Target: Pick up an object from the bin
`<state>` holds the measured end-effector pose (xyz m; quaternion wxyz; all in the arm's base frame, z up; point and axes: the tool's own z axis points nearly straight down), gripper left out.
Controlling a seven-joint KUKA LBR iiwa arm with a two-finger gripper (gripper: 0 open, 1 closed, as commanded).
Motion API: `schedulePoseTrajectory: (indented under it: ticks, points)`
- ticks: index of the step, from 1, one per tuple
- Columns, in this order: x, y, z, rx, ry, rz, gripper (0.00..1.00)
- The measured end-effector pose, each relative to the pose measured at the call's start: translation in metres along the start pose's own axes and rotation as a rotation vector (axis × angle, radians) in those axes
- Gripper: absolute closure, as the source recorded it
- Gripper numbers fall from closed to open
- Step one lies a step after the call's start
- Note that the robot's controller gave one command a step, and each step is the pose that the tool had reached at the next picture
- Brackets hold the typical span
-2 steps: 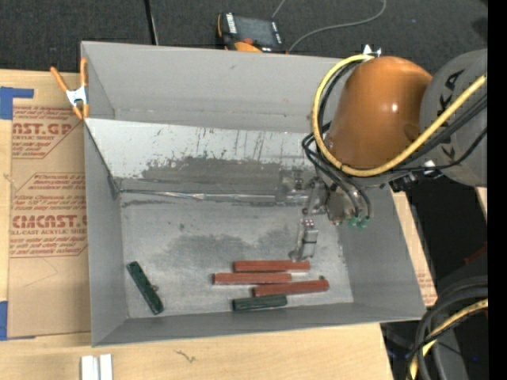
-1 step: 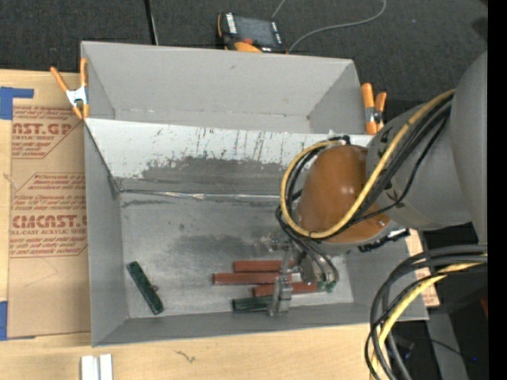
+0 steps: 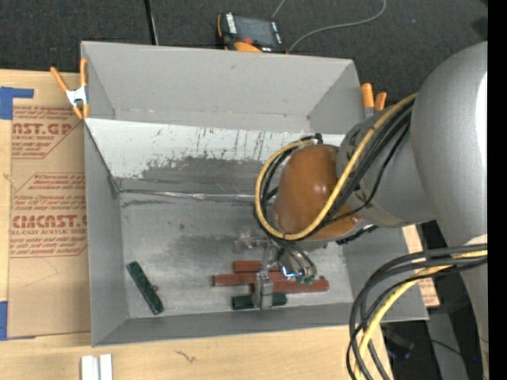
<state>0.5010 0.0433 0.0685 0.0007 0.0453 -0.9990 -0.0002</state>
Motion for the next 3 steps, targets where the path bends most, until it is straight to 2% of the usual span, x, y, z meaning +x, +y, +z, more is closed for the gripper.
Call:
schedulePoseTrajectory:
  ticks: [1,2,3]
  points:
    - [-0.001,0.000,-0.005,0.000,0.000,0.000,1.00]
    - [-0.017,0.033,-0.107,-0.001,-0.009,-0.044,1.00]
    - [-0.033,0.017,-0.179,0.001,-0.012,-0.027,1.00]
